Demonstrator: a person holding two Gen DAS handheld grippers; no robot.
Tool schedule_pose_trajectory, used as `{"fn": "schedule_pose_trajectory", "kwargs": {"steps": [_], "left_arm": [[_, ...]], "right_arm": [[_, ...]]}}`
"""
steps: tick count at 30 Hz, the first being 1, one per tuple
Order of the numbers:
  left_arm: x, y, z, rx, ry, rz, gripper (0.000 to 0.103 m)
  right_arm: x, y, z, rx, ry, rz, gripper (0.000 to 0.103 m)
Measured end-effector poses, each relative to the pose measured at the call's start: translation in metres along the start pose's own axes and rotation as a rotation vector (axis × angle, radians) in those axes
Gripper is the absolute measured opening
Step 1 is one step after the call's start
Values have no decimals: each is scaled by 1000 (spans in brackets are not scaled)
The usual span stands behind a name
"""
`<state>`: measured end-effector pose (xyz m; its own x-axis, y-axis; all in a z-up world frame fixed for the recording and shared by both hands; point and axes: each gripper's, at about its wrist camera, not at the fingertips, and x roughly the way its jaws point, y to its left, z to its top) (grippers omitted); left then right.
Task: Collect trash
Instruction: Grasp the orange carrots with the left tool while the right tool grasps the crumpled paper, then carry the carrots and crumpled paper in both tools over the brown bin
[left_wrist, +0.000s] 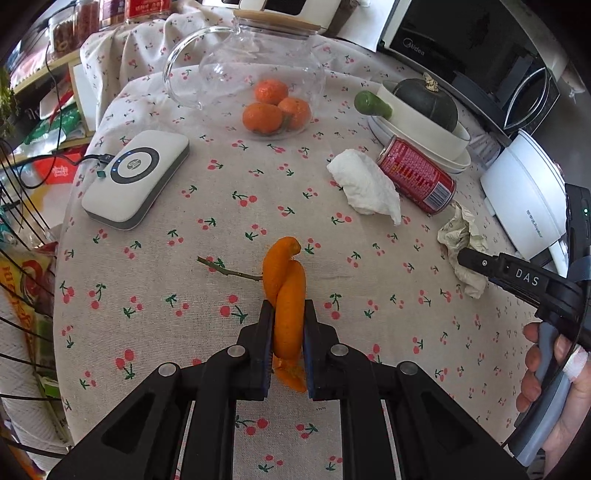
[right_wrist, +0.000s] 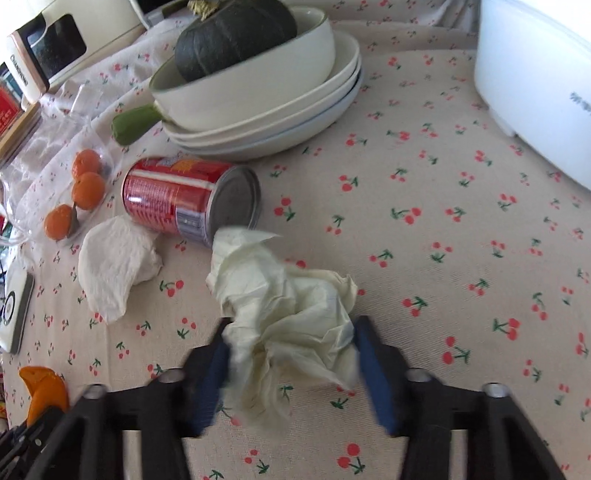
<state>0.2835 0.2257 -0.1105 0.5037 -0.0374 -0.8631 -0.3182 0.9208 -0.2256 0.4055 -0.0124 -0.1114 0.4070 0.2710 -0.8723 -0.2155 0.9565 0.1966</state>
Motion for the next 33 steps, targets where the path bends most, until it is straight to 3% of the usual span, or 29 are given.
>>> {"fn": "schedule_pose_trajectory", "kwargs": {"steps": [2,11,23,33], "left_arm": [[-2,-3,-1,-4,10,-10,14],[-52,-46,-19,62,-12,-38,14],[-94,-84,-88,123,28,-67,14],[-112,-122,-135,193,56,-149,14]], "right_arm": [[-8,-3,-5,-9,-2,15,38],[-79,-41,-48,-54,-8,-24,37],[-178,-106,-129,-45,-41,-53,37],[-225,-139,-192,-19,-50,-42,37]]}}
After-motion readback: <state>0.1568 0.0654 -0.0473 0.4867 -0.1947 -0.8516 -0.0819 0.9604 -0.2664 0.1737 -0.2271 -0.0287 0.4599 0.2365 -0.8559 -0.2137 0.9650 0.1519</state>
